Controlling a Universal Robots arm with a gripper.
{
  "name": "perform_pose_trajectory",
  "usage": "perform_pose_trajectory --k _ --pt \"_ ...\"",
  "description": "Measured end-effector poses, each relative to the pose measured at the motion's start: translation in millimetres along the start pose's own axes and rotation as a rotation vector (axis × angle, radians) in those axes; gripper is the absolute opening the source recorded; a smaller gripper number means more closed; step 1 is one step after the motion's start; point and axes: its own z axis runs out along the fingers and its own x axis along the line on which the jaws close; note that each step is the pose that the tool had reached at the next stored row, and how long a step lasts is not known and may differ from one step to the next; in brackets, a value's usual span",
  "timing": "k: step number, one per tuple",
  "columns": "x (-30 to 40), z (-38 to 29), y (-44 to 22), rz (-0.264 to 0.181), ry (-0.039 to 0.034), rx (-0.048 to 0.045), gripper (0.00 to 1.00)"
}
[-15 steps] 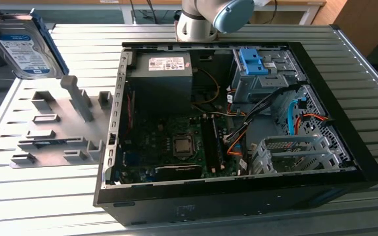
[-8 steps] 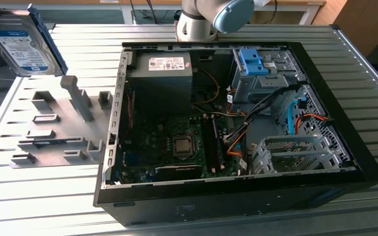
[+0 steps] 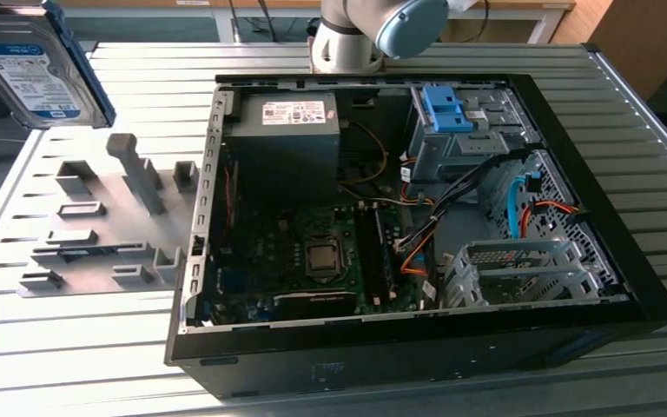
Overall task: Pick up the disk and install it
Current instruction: 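Pick up the disk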
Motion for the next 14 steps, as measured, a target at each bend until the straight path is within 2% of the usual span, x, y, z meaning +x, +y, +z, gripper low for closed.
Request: perform_pose_trajectory --k 8,14 --pt "-0.4 -12.0 0.3 0.0 0.0 0.0001 0.37" --pt "-0.4 -14.6 0.4 0.0 0.0 0.0 0.37"
